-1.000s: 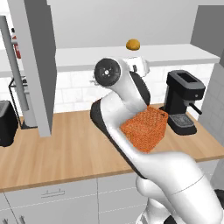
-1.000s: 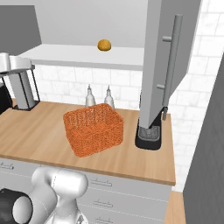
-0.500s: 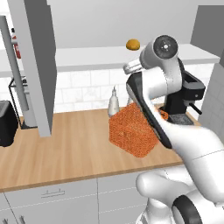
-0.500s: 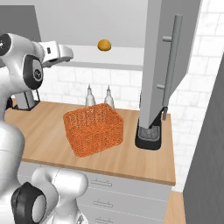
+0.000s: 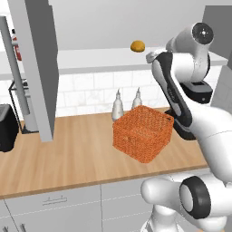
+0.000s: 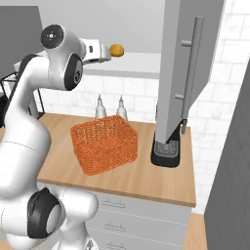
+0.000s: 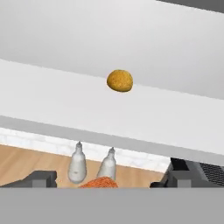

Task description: Open the cabinet, pick up the bread from the cabinet and place it in the basket. Then move the basket to the dining counter.

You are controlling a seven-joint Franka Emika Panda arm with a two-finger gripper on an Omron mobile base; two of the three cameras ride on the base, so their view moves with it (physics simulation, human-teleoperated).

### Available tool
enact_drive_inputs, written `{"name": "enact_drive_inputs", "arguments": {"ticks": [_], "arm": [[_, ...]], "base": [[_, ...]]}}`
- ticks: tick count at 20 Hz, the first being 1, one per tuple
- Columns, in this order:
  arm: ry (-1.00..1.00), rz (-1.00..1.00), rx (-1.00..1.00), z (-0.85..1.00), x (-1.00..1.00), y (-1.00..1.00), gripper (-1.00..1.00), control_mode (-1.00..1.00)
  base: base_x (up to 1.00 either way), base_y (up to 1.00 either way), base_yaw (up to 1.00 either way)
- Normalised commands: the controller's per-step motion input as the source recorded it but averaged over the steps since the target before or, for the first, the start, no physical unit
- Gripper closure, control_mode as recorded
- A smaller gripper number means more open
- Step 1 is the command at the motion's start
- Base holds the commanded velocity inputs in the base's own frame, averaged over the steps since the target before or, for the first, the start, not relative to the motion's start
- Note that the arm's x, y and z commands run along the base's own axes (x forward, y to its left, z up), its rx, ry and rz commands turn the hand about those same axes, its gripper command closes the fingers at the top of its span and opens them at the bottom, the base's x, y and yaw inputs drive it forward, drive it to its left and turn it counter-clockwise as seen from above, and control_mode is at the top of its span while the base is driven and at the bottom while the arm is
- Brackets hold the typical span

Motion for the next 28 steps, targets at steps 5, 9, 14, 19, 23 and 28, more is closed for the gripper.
{"name": "enact_drive_inputs", "arguments": {"ticks": [5, 9, 14, 19, 23, 28], "arm": [[-0.16, 0.00, 0.19, 0.00, 0.78, 0.00, -1.00, -1.00], [0.03, -0.02, 0.11, 0.03, 0.74, -0.12, -1.00, -1.00], [0.30, -0.05, 0.05, 0.20, 0.27, -0.30, -1.00, -1.00], [0.18, -0.02, 0.03, 0.00, 0.18, -0.09, -1.00, -1.00], [-0.01, 0.00, 0.07, -0.20, 0.24, -0.03, -1.00, -1.00], [-0.10, 0.00, 0.04, -0.30, 0.26, 0.00, -1.00, -1.00]], "base": [[0.00, 0.00, 0.00], [0.00, 0.00, 0.00], [0.00, 0.00, 0.00], [0.00, 0.00, 0.00], [0.00, 0.00, 0.00], [0.00, 0.00, 0.00]]}}
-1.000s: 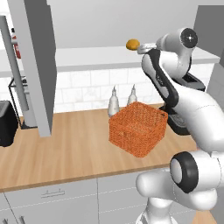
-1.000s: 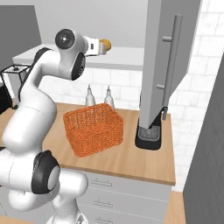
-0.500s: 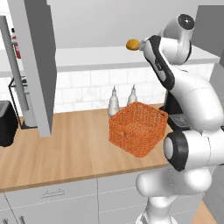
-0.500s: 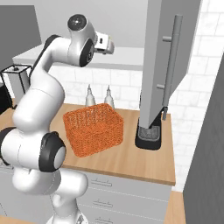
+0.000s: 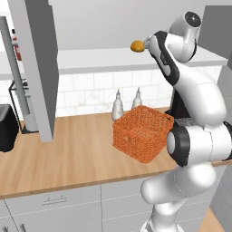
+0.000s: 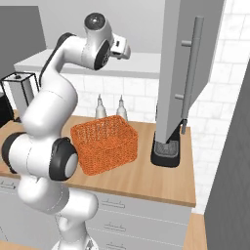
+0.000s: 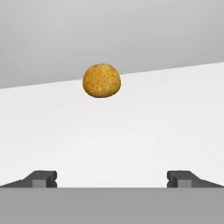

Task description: Open the cabinet, pick up the bread from the cabinet and place it in the basket. Then move the basket to the dining counter.

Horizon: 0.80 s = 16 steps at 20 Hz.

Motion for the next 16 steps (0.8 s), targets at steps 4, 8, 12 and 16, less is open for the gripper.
{"name": "enact_drive_inputs", "arguments": {"ticks": [4, 8, 12, 16], "arm": [[-0.04, 0.00, 0.01, -0.01, 0.47, 0.00, -1.00, -1.00], [0.00, 0.00, 0.00, 0.00, 0.59, 0.01, -1.00, -1.00], [0.00, 0.00, 0.00, 0.00, 0.62, 0.17, -1.00, -1.00], [0.00, 0.00, 0.00, 0.00, 0.58, 0.04, -1.00, -1.00]], "base": [[0.00, 0.00, 0.00], [0.00, 0.00, 0.00], [0.00, 0.00, 0.00], [0.00, 0.00, 0.00]]}}
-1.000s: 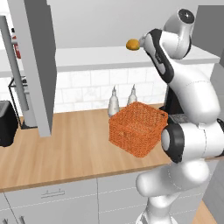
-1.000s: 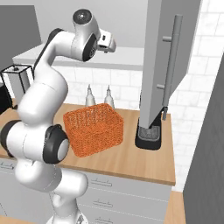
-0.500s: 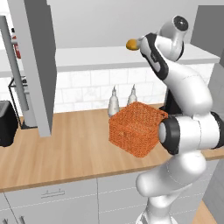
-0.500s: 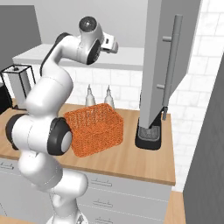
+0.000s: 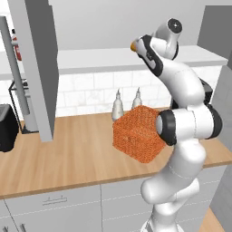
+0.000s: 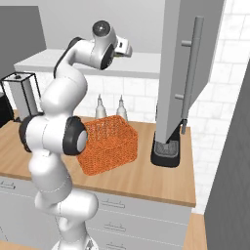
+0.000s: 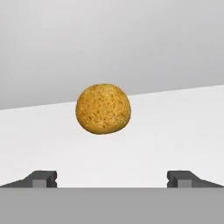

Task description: Open the cabinet, pick up the bread from the cabinet and place it in the basket. Then move the basket to the dining counter.

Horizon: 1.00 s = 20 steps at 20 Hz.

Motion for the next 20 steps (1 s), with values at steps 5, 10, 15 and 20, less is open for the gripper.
{"name": "enact_drive_inputs", "arguments": {"ticks": [5, 10, 15, 20], "arm": [[0.00, 0.00, 0.00, 0.00, 0.54, 0.04, -1.00, -1.00], [0.00, 0.00, 0.00, 0.00, 0.41, 0.00, -1.00, -1.00], [0.00, 0.00, 0.00, 0.00, 0.32, 0.00, -1.00, -1.00], [0.00, 0.00, 0.00, -0.07, 0.23, 0.01, -1.00, -1.00]], "base": [[0.00, 0.00, 0.00], [0.00, 0.00, 0.00], [0.00, 0.00, 0.00], [0.00, 0.00, 0.00]]}}
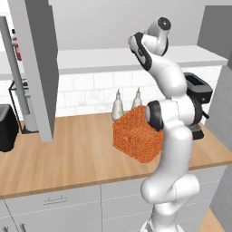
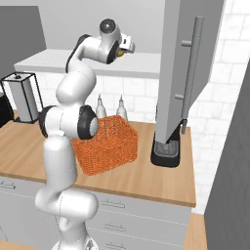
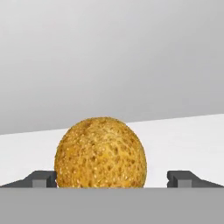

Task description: Open the cabinet, pick up the bread from the cabinet and place it in the basket. Then move the basket to the dining counter.

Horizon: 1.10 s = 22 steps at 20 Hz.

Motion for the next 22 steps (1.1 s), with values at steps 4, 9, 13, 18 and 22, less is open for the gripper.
{"name": "enact_drive_inputs", "arguments": {"ticks": [4, 9, 13, 18, 22], "arm": [[0.00, 0.00, 0.00, -0.14, 0.10, 0.00, -1.00, -1.00], [0.00, 0.00, 0.00, -0.23, 0.18, 0.07, -1.00, -1.00], [0.00, 0.00, 0.00, -0.27, 0.15, 0.11, -1.00, -1.00], [0.00, 0.00, 0.00, -0.34, 0.09, 0.05, -1.00, -1.00], [0.00, 0.00, 0.00, -0.42, 0.09, 0.01, -1.00, -1.00]], "base": [[0.00, 0.00, 0.00], [0.00, 0.00, 0.00], [0.00, 0.00, 0.00], [0.00, 0.00, 0.00], [0.00, 0.00, 0.00]]}}
